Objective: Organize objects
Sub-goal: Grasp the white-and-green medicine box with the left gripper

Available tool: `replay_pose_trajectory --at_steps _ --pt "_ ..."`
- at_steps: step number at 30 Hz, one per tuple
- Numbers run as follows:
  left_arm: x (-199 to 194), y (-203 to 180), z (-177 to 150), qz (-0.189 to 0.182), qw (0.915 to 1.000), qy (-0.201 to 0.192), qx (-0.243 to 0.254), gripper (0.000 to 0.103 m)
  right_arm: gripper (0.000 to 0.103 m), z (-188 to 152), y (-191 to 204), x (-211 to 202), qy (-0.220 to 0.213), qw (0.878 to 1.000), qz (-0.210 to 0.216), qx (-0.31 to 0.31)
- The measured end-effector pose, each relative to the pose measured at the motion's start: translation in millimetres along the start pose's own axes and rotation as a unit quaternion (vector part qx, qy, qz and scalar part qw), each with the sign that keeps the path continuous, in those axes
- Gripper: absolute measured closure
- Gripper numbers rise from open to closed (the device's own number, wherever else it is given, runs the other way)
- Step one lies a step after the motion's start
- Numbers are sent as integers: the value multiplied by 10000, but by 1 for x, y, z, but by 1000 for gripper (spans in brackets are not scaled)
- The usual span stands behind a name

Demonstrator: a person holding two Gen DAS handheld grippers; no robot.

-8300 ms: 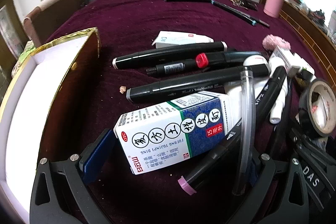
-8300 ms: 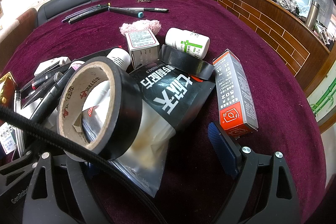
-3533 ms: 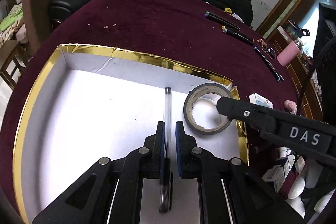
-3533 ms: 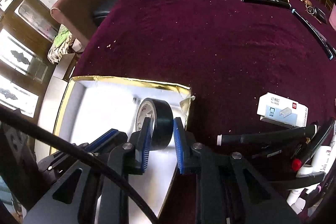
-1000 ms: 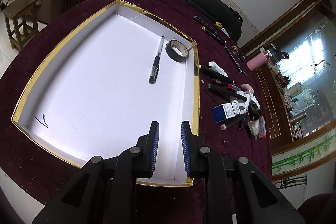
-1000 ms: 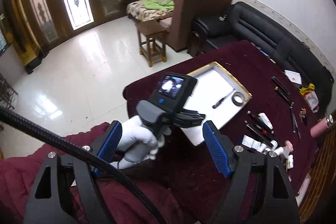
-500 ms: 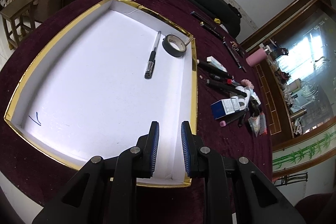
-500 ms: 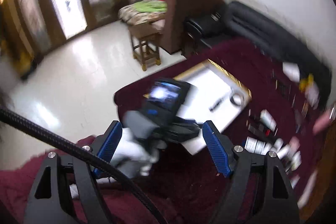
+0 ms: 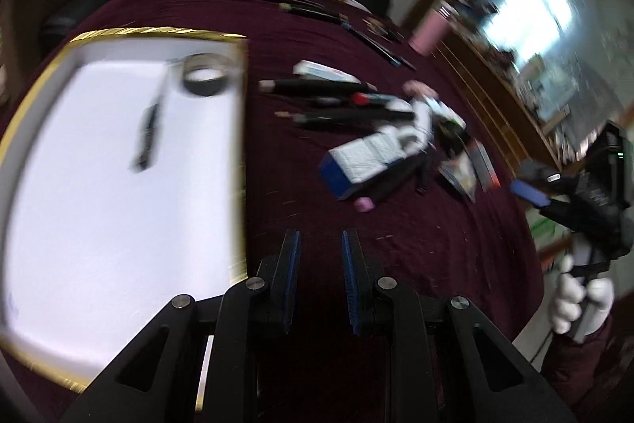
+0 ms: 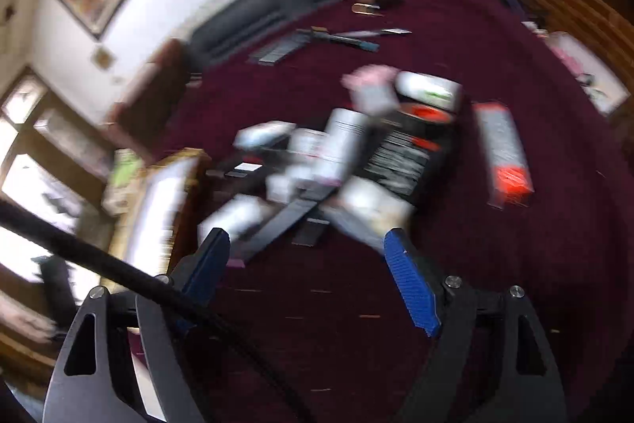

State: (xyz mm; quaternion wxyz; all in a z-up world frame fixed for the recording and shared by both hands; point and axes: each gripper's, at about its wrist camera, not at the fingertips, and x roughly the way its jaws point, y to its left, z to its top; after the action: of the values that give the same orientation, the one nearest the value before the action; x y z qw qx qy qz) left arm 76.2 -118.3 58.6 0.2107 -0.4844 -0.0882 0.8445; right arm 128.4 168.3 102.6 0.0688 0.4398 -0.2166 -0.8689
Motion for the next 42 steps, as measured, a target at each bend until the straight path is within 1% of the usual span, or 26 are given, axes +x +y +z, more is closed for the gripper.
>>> replay_pose_trajectory --at_steps 2,4,6,9,11,12,16,17,20,22,24,26,29,30,31,32,34,35,36,37,38,40,42 --pt "16 -21 13 154 9989 76 438 85 21 -7 -9 5 62 9998 148 121" --pt "30 -38 24 316 9954 103 903 85 21 -8 -9 7 81 9996 216 158" --pt "46 -53 34 522 9888 130 1392 85 21 -6 -8 8 117 9995 270 141" --pt "67 -65 42 610 9794 329 1896 86 21 -9 -13 9 111 9994 320 107" --pt "72 -70 46 709 9722 264 2217 86 21 -10 -17 5 60 9993 349 119" --pt "74 -71 48 757 9693 274 2322 86 21 -10 -19 5 43 9993 358 137" --pt "79 -73 58 852 9655 371 2433 86 21 -11 -24 6 63 9989 423 205" --pt "74 -73 58 876 9638 300 2499 86 21 -11 -24 7 73 9988 440 209" --pt "63 -72 58 780 9594 109 2707 86 21 -12 -26 8 108 9985 484 217" --pt "62 -67 57 717 9577 147 2785 86 21 -11 -26 10 125 9984 501 226" --pt "66 -64 54 765 9522 231 2948 86 21 -11 -26 12 135 9981 545 241" --pt "69 -65 52 661 9486 269 3085 86 21 -11 -26 13 159 9980 559 242" --pt "76 -69 52 360 9426 437 3292 86 21 -12 -26 13 190 9978 580 257" --pt "78 -69 53 295 9401 497 3361 84 21 -12 -27 13 189 9978 581 272" --pt "78 -71 53 288 9359 470 3479 79 21 -11 -27 12 181 9977 585 282" --pt "80 -71 55 347 9327 486 3557 78 21 -11 -28 11 168 9977 590 296" --pt "81 -66 64 314 9376 526 3423 78 21 -11 -30 10 158 9976 596 320" --pt "77 -62 68 202 9425 477 3301 77 21 -11 -31 9 153 9975 606 340" --pt "73 -59 71 88 9464 408 3203 73 21 -11 -32 8 147 9973 619 355" --pt "70 -56 73 21 9492 364 3125 54 21 -11 -33 9 144 9973 621 366" --pt "70 -54 73 -1 9495 382 3114 40 21 -10 -34 10 145 9973 611 384" --pt "74 -54 69 19 9455 512 3215 40 21 -9 -34 12 166 9971 628 402" --pt "83 -56 65 190 9395 686 3352 40 21 -9 -33 16 199 9968 659 401"
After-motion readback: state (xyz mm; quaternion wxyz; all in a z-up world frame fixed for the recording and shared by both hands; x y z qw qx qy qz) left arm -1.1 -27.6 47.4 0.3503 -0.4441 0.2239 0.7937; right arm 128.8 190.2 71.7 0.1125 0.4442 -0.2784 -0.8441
